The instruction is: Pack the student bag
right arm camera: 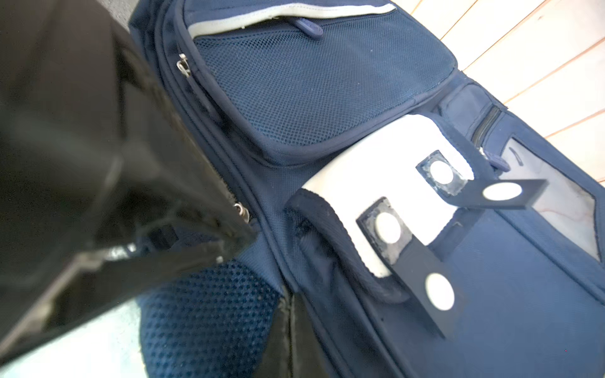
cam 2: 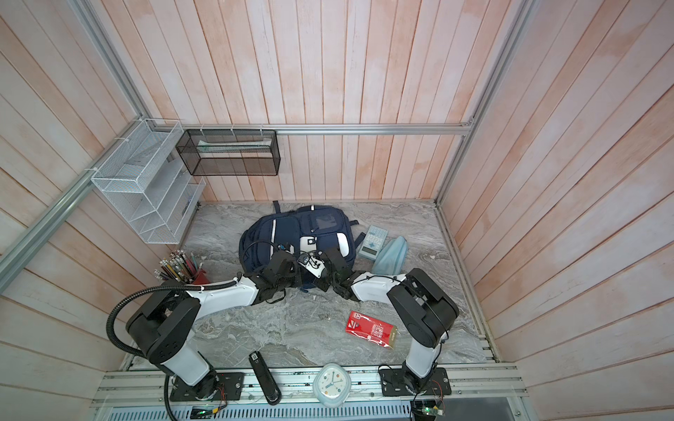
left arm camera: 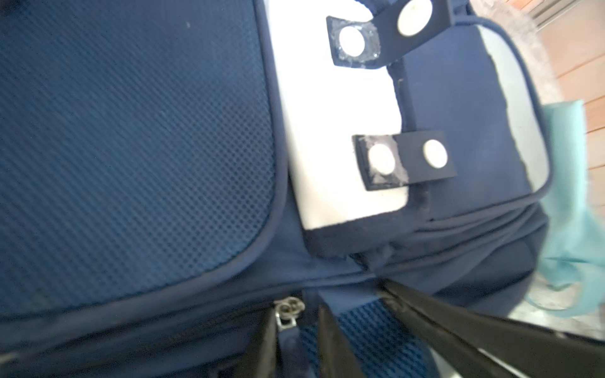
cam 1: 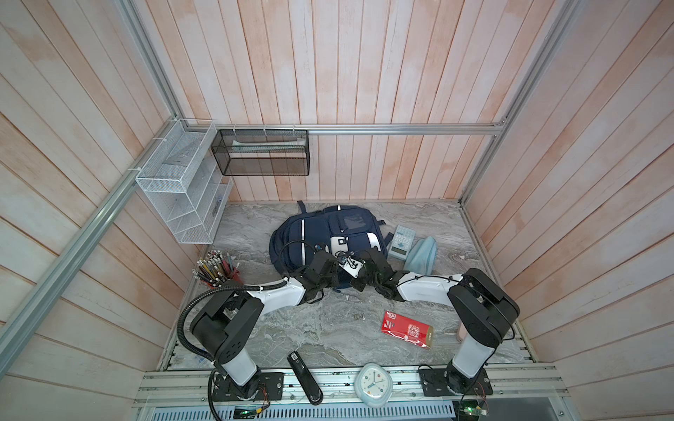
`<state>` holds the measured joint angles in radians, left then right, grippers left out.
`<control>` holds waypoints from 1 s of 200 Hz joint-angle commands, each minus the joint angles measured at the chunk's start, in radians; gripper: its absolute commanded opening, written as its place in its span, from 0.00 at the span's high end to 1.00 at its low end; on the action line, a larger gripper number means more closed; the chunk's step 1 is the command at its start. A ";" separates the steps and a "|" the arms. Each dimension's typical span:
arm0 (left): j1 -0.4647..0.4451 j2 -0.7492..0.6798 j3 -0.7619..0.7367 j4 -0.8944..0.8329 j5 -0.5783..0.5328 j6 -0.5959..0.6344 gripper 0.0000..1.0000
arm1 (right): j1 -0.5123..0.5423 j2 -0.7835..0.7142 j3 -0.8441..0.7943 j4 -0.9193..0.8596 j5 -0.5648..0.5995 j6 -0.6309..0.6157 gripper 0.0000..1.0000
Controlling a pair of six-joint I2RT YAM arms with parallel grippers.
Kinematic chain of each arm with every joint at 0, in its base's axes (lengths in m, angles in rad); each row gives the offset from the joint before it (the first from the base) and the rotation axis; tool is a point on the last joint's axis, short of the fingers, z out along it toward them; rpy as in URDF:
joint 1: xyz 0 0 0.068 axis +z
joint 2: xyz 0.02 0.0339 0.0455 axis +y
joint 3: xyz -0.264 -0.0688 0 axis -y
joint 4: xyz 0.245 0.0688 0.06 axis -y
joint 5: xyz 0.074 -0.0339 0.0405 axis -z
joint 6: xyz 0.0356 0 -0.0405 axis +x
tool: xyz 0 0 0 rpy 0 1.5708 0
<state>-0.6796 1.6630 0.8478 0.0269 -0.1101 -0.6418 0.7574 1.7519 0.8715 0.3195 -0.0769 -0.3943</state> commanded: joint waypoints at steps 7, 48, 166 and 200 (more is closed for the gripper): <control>-0.005 0.004 -0.019 -0.042 -0.039 0.004 0.89 | 0.008 -0.011 -0.023 0.064 -0.043 0.038 1.00; 0.011 -0.067 -0.066 -0.038 0.005 -0.013 0.99 | 0.007 -0.010 -0.029 0.064 -0.033 0.050 1.00; 0.026 -0.065 -0.088 -0.012 0.063 -0.008 1.00 | 0.007 -0.017 -0.046 0.051 0.024 0.090 1.00; 0.134 -0.140 -0.121 -0.055 0.072 0.040 1.00 | 0.005 -0.064 -0.117 0.073 0.085 0.097 1.00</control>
<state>-0.6212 1.5822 0.7586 0.0292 -0.0158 -0.6472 0.7635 1.7332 0.8150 0.3962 -0.0578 -0.3206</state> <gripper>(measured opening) 0.065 0.047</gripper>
